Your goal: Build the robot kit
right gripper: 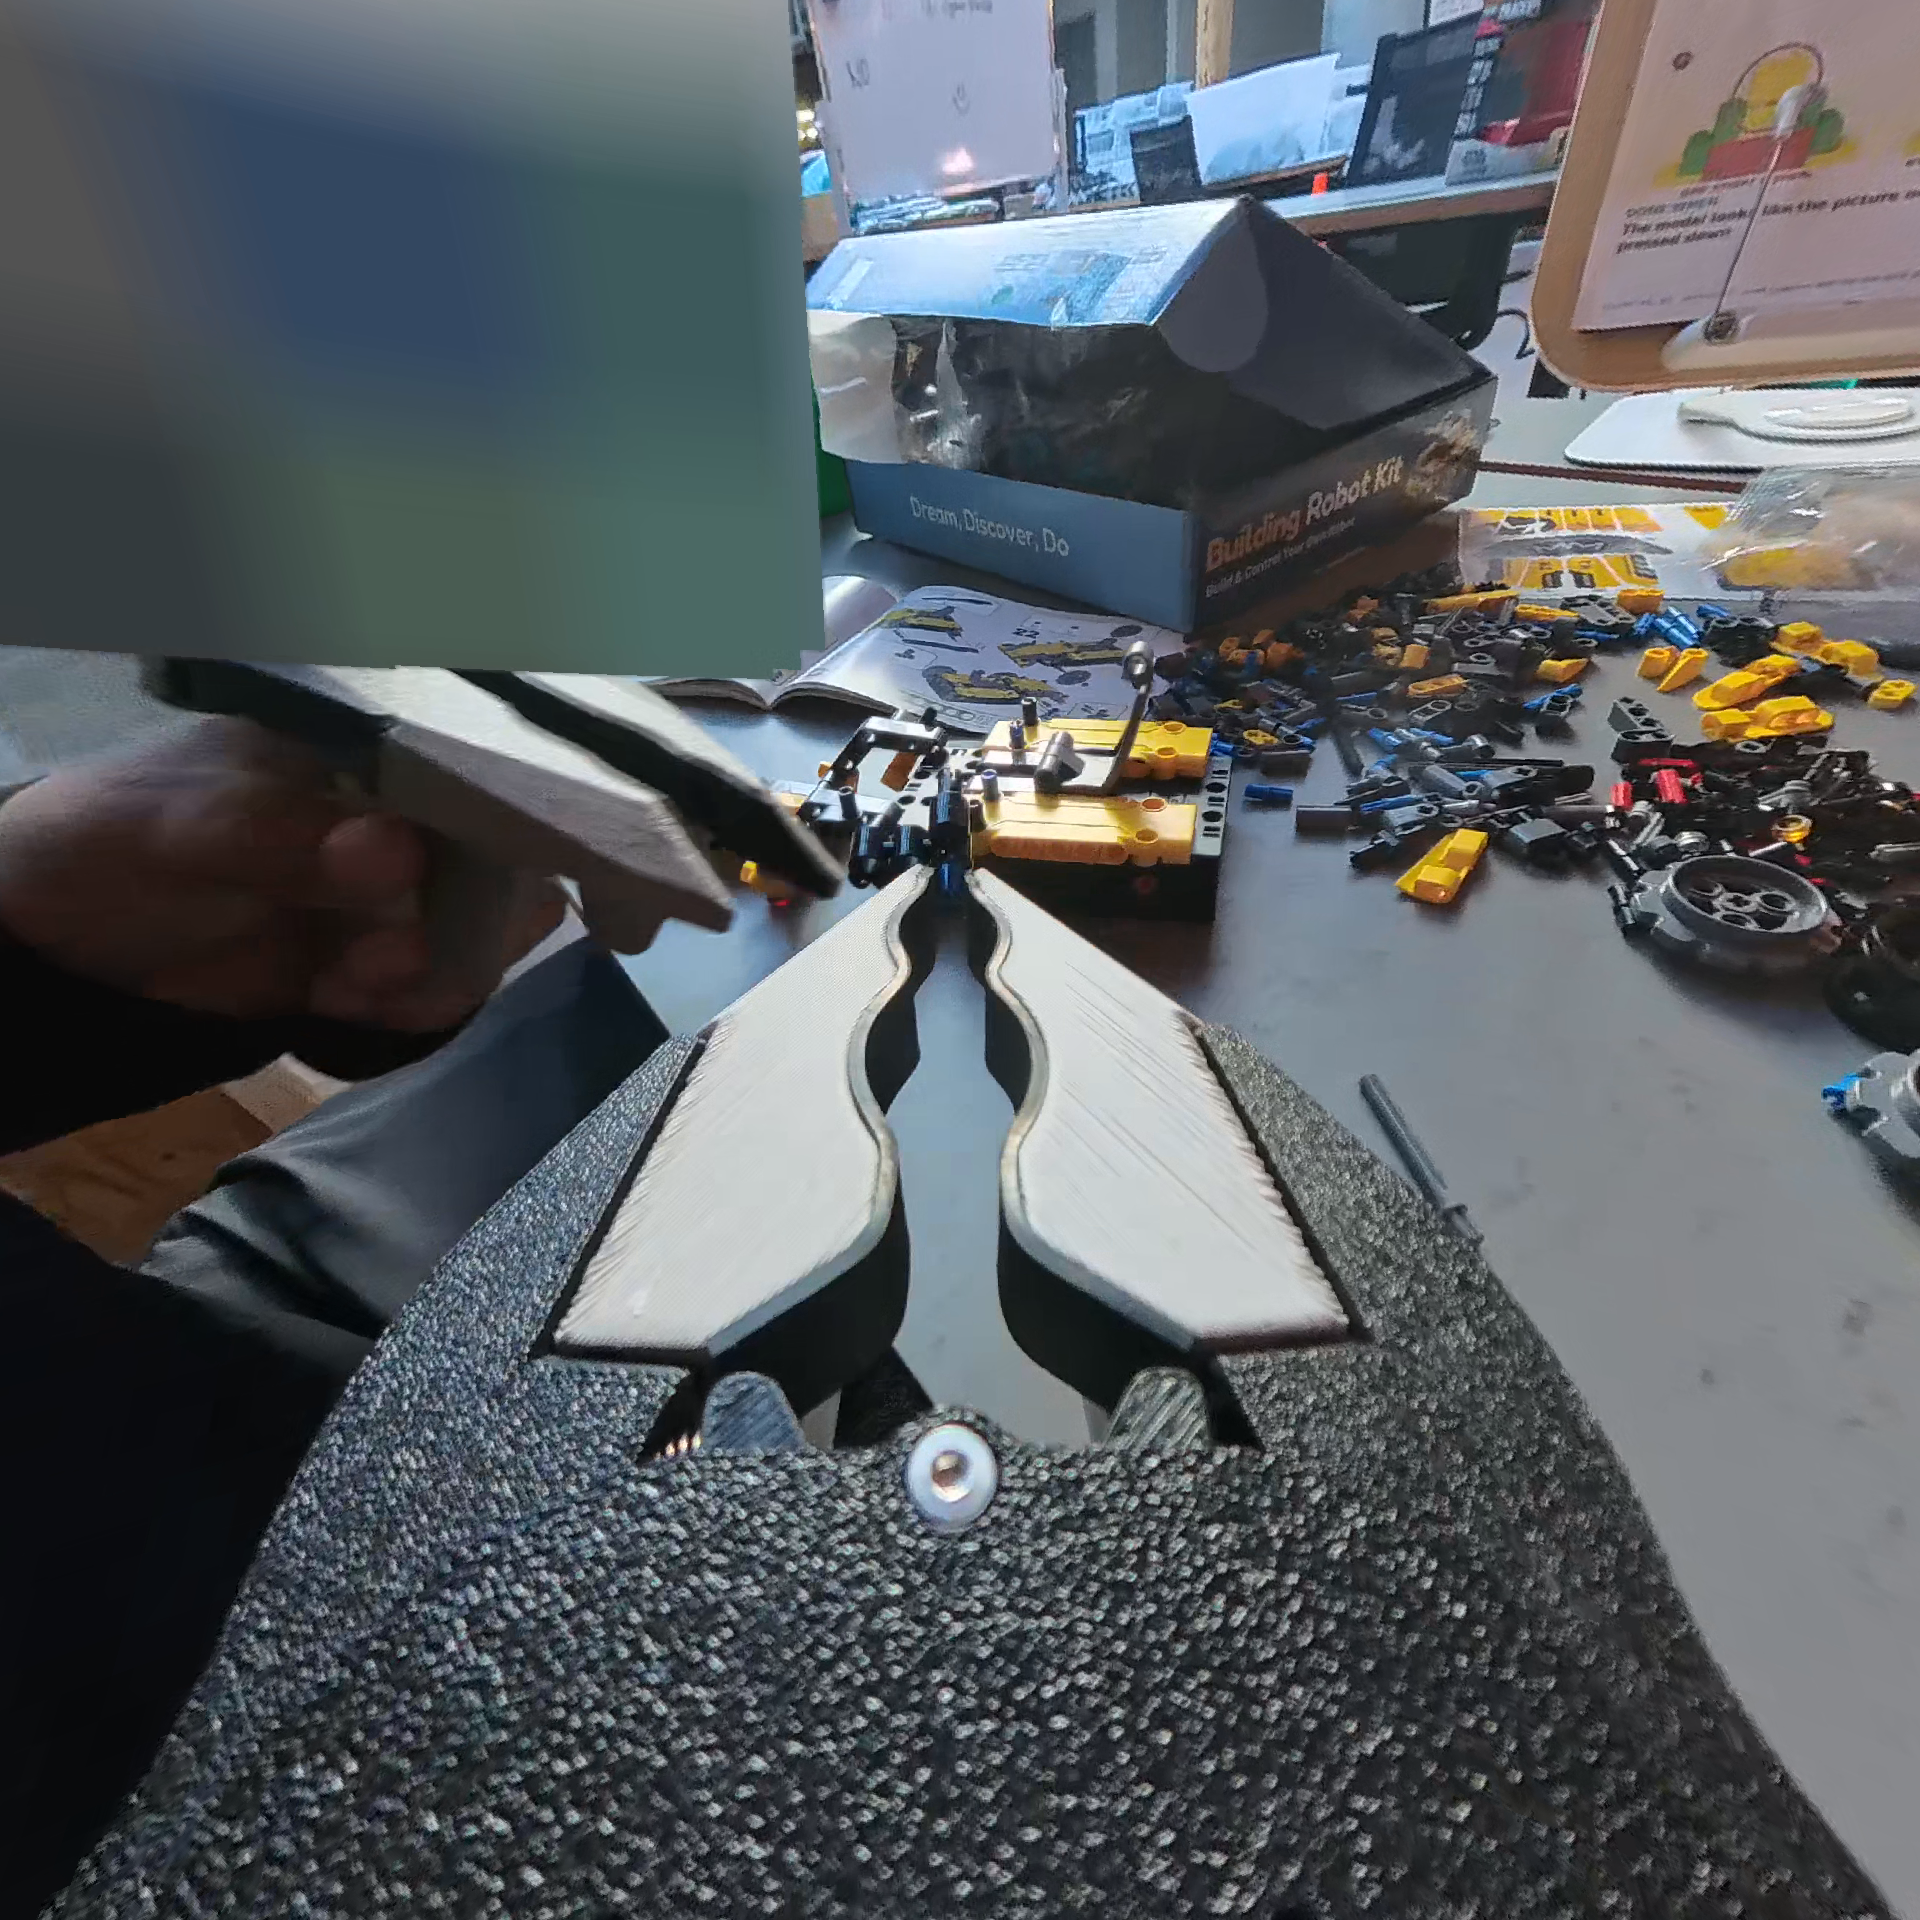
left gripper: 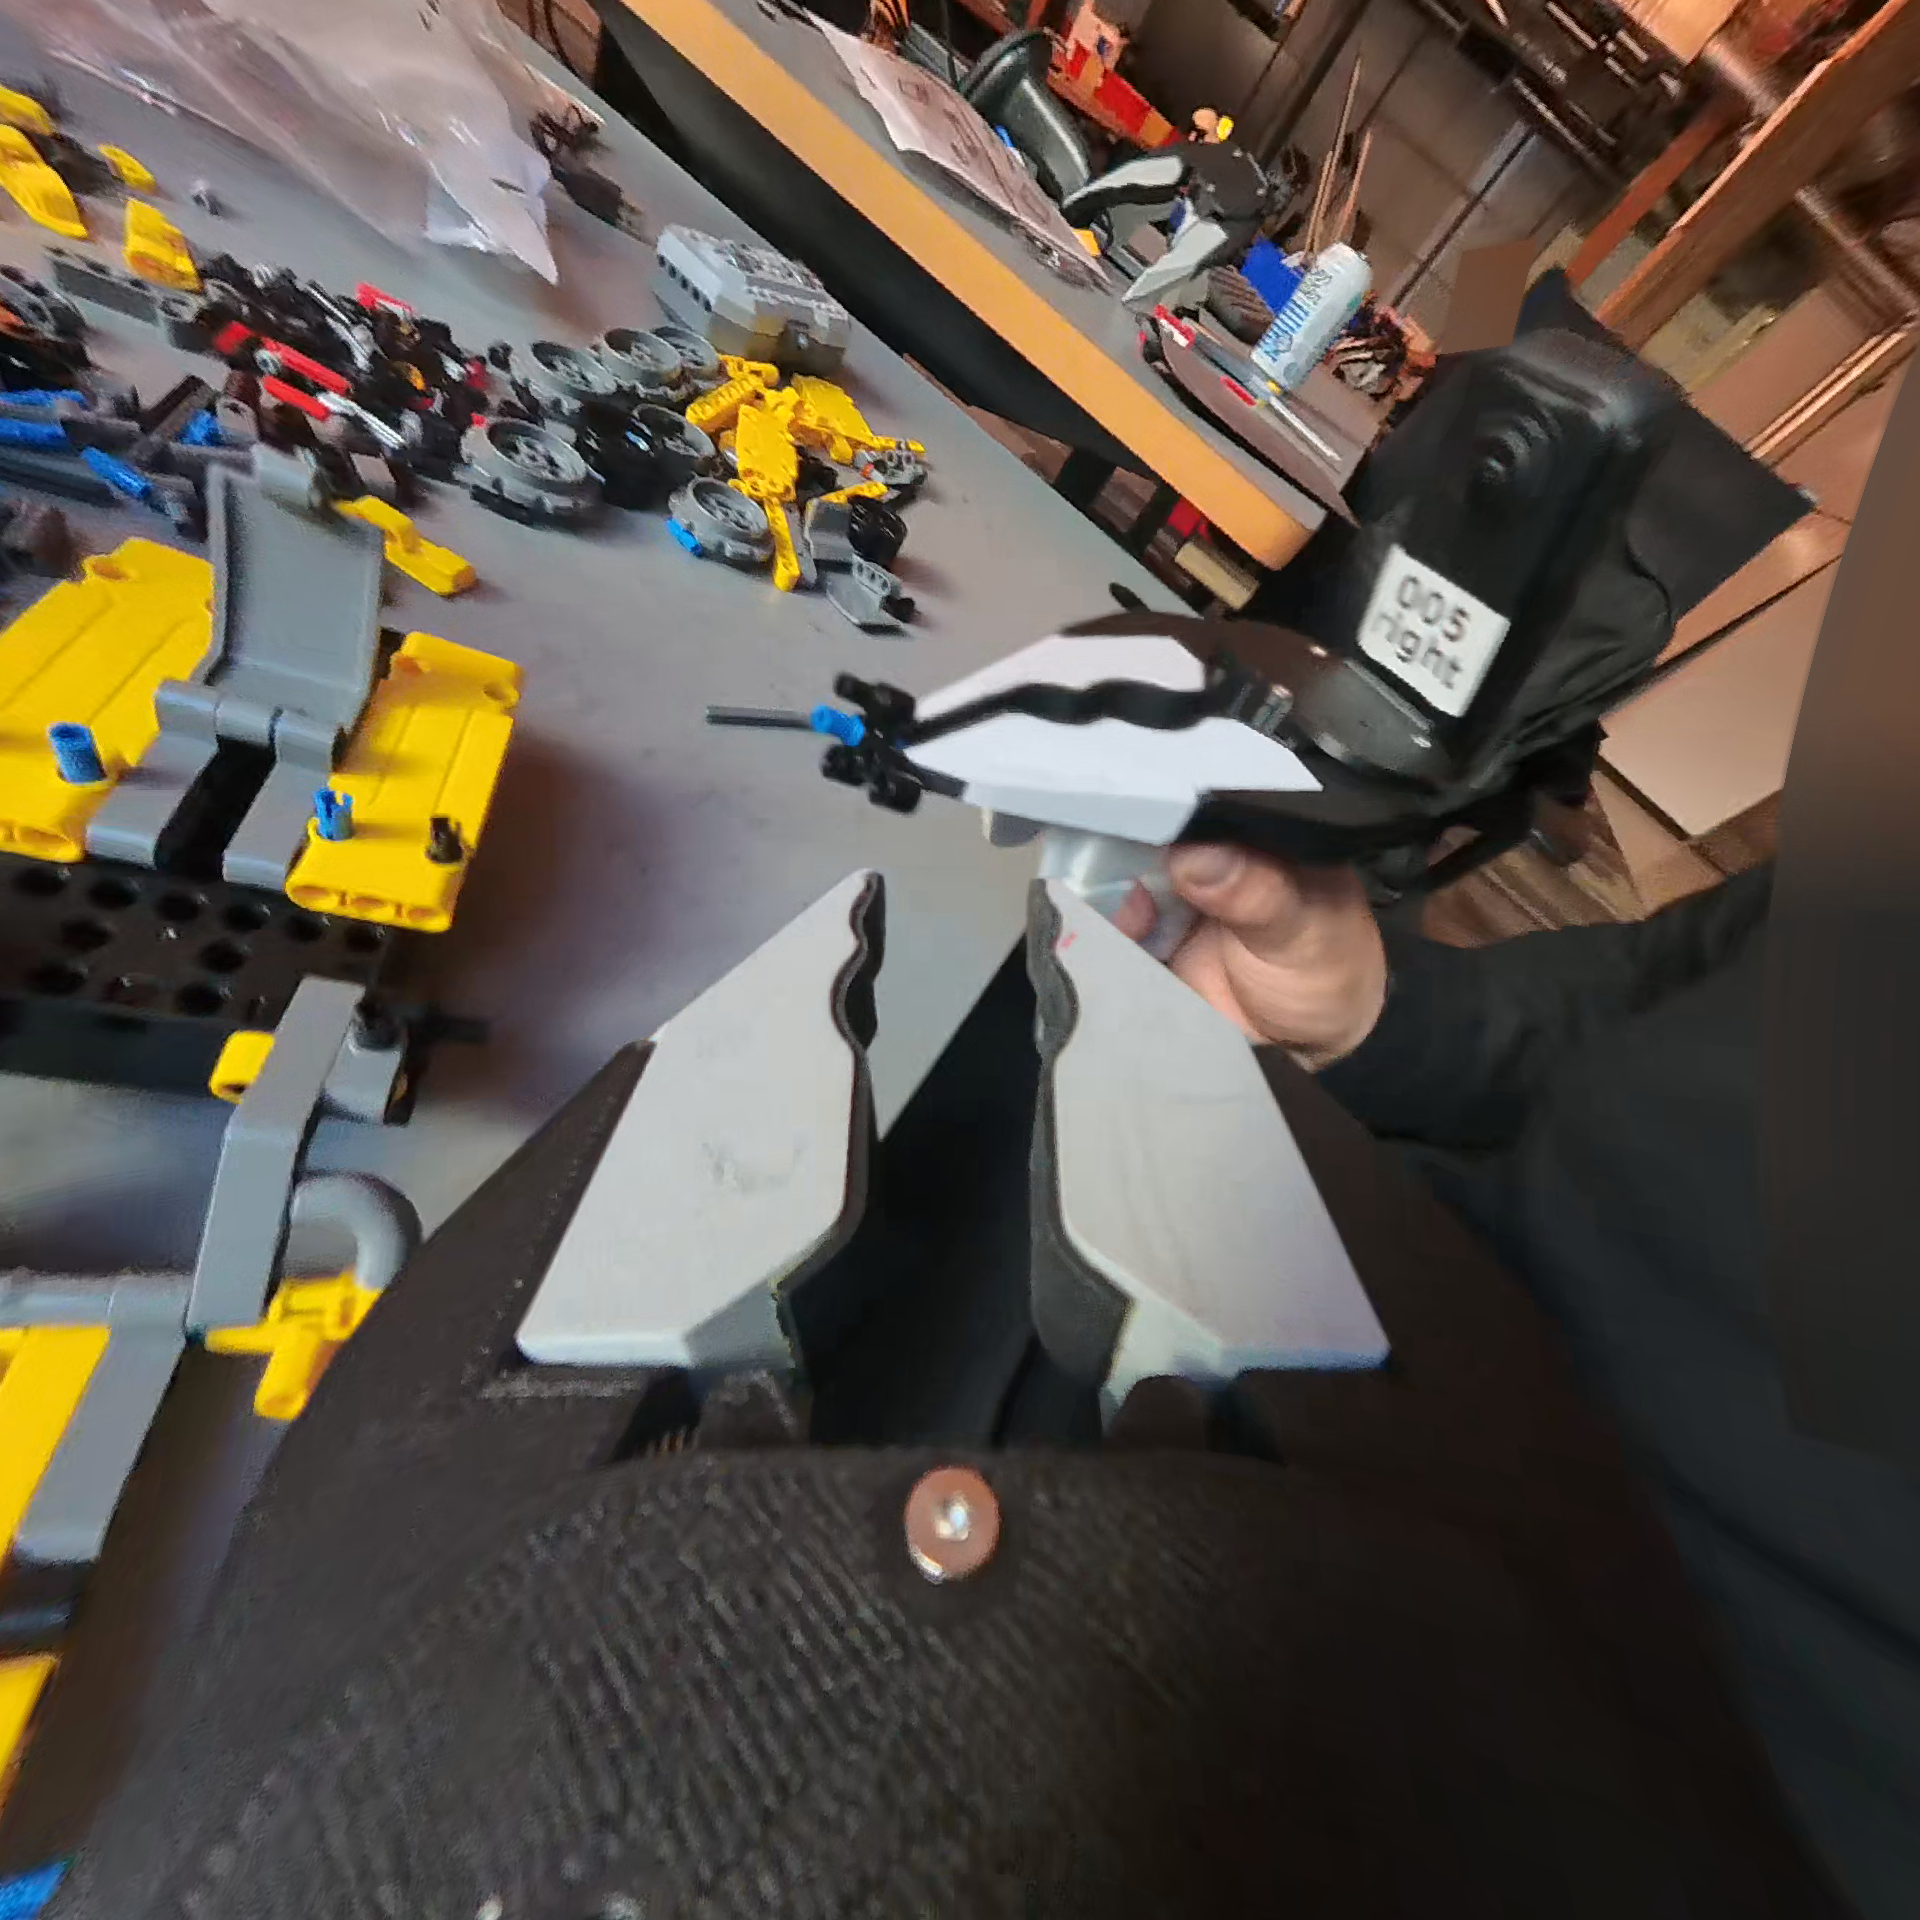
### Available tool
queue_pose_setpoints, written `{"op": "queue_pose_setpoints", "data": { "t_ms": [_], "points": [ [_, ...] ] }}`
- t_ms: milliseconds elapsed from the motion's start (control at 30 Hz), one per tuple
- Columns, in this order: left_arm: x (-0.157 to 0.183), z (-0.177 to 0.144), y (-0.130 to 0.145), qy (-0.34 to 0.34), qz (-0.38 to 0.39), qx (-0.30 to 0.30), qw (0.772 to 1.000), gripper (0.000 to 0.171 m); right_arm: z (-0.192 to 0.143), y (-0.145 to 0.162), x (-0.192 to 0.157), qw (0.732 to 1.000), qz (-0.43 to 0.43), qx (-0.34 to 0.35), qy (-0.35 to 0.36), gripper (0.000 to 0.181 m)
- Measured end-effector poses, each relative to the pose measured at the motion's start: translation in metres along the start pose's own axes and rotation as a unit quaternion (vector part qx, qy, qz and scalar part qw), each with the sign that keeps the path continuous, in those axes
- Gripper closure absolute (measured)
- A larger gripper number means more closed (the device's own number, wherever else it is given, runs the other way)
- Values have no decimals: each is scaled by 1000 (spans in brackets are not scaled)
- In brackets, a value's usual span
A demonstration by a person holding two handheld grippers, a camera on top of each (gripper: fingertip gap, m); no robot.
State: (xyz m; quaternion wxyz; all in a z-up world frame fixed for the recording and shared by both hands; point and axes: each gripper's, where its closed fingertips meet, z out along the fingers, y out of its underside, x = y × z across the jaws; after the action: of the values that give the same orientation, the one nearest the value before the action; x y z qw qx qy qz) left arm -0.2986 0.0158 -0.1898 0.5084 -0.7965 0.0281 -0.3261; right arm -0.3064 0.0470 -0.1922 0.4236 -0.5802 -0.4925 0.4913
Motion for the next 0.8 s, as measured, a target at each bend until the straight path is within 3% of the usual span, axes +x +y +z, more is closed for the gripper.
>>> {"op": "queue_pose_setpoints", "data": {
  "t_ms": [100, 233, 333, 467, 600, 800],
  "points": [
    [-12, 8, -5, -46, 52, 4, 998, 146, -3, 6, 1, 1000, 2, -8, 16, 177],
    [-16, 16, 0, -121, 212, -14, 970, 152, -2, 26, 15, 997, 33, -55, 51, 178],
    [-26, 22, 10, -148, 242, -47, 958, 157, 6, 39, 12, 993, 47, -96, 43, 177],
    [-40, 26, 19, -176, 273, -85, 942, 156, 15, 38, 6, 993, 52, -102, 39, 177],
    [-45, 23, 19, -182, 270, -85, 942, 161, 14, 37, 19, 992, 33, -107, 64, 177],
    [-34, 30, 20, -113, 159, -65, 979, 150, 11, 22, 13, 996, 26, -65, 51, 178]
  ]
}}
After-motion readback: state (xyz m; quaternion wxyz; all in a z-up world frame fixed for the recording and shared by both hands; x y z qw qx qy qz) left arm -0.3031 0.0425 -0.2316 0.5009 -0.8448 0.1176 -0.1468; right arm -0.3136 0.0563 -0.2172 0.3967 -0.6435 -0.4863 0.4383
